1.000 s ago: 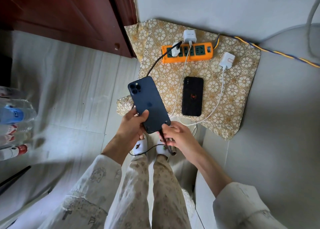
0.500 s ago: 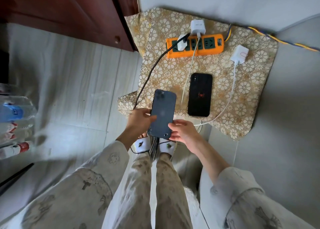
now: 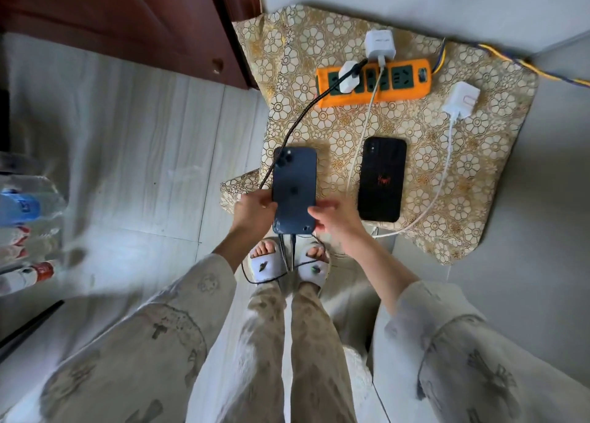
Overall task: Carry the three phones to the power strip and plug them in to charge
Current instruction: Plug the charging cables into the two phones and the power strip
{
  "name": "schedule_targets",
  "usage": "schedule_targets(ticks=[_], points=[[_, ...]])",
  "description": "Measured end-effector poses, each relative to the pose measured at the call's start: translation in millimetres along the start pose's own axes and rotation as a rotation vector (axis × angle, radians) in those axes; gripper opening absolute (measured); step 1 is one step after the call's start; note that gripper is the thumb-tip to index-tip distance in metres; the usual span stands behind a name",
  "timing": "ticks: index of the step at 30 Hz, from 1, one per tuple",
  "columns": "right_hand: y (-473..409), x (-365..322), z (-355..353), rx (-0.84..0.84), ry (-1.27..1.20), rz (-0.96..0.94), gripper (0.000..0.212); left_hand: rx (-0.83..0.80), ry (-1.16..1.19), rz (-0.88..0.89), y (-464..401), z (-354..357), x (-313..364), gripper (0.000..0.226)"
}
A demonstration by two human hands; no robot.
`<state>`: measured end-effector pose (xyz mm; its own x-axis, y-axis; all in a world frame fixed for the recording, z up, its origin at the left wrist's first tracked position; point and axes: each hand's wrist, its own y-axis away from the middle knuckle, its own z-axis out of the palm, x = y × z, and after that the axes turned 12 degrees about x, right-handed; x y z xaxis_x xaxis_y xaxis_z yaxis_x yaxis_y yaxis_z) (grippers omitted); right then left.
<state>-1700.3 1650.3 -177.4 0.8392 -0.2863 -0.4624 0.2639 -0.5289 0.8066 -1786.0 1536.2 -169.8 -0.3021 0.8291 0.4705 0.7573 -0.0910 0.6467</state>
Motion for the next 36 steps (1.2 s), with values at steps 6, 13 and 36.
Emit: schedule_targets(ticks=[6, 13, 36], points=[[-10, -12, 16, 0.078, -0.055, 0.002, 0.015, 0.172, 0.076, -0.011, 4, -1, -3, 0.036], [-9, -16, 24, 0.185, -0.011, -0.016, 0.008, 0.241, 0.176, -0.056, -9, -5, -8, 0.022], [11, -14, 33, 0.028, 0.896, -0.726, 0.053, 0.217, -0.18, 0.381, -41, -45, -31, 0.016]])
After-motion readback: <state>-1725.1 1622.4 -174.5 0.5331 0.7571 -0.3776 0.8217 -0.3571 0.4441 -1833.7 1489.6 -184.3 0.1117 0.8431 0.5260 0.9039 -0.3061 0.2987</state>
